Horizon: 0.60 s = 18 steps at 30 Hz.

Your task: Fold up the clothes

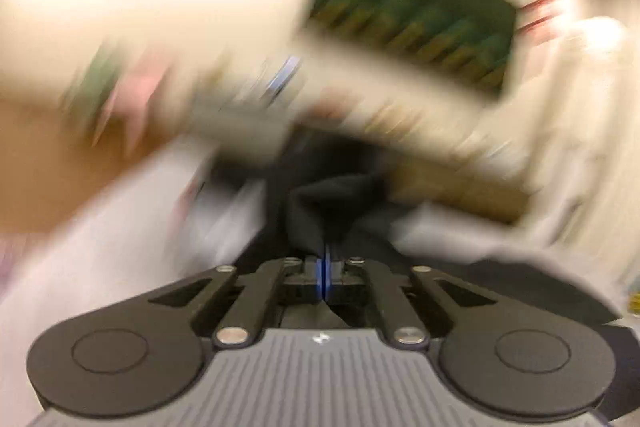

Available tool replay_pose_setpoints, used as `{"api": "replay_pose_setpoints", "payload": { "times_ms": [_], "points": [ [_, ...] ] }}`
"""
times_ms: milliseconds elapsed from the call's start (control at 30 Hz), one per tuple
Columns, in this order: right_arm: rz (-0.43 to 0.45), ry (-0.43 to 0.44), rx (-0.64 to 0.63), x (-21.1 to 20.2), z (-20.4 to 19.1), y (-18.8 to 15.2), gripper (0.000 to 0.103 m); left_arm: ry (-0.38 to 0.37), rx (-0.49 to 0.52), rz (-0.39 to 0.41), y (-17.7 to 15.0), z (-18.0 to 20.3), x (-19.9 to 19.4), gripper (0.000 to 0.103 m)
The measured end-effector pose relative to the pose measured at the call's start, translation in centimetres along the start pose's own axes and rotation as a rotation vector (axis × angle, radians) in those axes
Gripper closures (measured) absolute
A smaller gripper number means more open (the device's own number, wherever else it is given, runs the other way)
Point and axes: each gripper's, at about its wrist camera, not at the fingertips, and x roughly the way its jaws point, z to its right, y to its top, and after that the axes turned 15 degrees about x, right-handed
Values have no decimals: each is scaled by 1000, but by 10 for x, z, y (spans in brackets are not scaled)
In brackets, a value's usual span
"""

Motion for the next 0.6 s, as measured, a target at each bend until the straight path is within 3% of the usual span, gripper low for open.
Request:
{"api": "replay_pose_setpoints", "payload": {
  "times_ms": [67, 100, 167, 300, 433, 533, 600],
  "points": [
    [-12, 20, 27, -2, 3, 3, 59, -18, -114, -76, -11, -20, 3, 75],
    [-18, 35, 37, -3, 3, 3, 57, -20, -183, -89, -15, -31, 1, 59],
    [-11, 47, 23, -5, -1, 1, 53, -11, -316, -80, -18, -49, -3, 40],
    [12, 56, -68, -7, -18, -10, 44, -2, -465, -82, -24, -76, 4, 35],
    [36, 54, -125, -11, -27, -17, 42, 4, -376, -157, -17, -68, 32, 32],
    [58, 63, -210, -13, -38, -25, 42, 26, -288, -210, -22, -62, 52, 48],
    [73, 68, -306, -14, -51, -37, 41, 15, -209, -205, -20, -51, 56, 98]
  ]
}}
